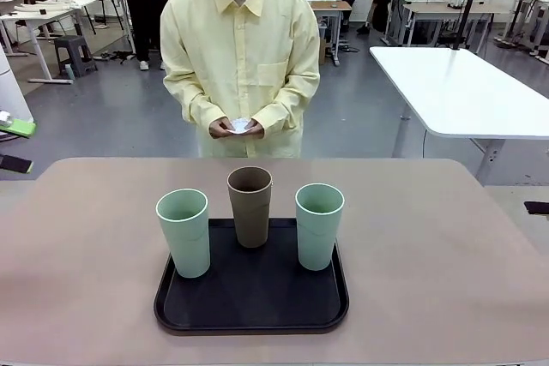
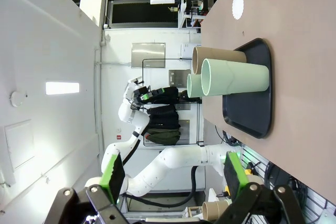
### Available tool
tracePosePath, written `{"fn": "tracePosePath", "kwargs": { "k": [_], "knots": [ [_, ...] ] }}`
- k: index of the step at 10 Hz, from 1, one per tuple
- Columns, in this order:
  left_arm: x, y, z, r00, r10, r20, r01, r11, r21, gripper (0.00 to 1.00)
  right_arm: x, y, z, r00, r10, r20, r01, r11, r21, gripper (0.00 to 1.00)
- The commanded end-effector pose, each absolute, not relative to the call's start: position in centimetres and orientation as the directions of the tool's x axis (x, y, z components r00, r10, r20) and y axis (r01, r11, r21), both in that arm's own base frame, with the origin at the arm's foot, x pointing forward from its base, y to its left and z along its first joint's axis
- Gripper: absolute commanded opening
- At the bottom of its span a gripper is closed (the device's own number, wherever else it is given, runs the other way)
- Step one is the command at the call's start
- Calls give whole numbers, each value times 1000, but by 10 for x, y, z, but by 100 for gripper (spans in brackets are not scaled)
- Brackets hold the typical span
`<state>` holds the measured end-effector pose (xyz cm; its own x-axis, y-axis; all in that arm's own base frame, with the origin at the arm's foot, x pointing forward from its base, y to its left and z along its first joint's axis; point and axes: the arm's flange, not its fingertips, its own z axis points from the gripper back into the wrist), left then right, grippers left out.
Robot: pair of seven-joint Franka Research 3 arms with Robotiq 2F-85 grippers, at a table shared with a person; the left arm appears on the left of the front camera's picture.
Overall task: Place coasters on the table and set cups on them.
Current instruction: Pick up one Reusable plastic cup and place it on a coaster set by the human.
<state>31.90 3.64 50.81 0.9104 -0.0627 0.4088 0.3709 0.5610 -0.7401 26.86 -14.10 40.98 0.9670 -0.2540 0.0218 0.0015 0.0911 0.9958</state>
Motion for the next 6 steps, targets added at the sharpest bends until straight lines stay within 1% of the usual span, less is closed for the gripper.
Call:
{"fn": "tracePosePath", "kwargs": {
  "k": [1, 2, 3, 4, 5, 6],
  "knots": [
    [331, 5, 509, 697, -372, 613, 668, 647, -366, 100, 268, -142, 410, 967, -256, 23, -2, 84, 996, 100],
    [319, -15, 511, 564, -489, 665, 761, 620, -189, 100, 268, -142, 410, 967, -256, 23, -2, 84, 996, 100],
    [308, -33, 509, 463, -575, 675, 805, 591, -49, 100, 268, -142, 410, 967, -256, 23, -2, 84, 996, 100],
    [298, -48, 504, 404, -663, 631, 837, 546, 38, 100, 268, -142, 410, 967, -256, 23, -2, 84, 996, 100],
    [294, -59, 500, 384, -713, 586, 853, 518, 71, 100, 268, -142, 410, 967, -256, 23, -2, 84, 996, 100],
    [293, -69, 495, 364, -759, 540, 852, 505, 135, 100, 268, -142, 410, 967, -256, 23, -2, 84, 996, 100]
  ]
}}
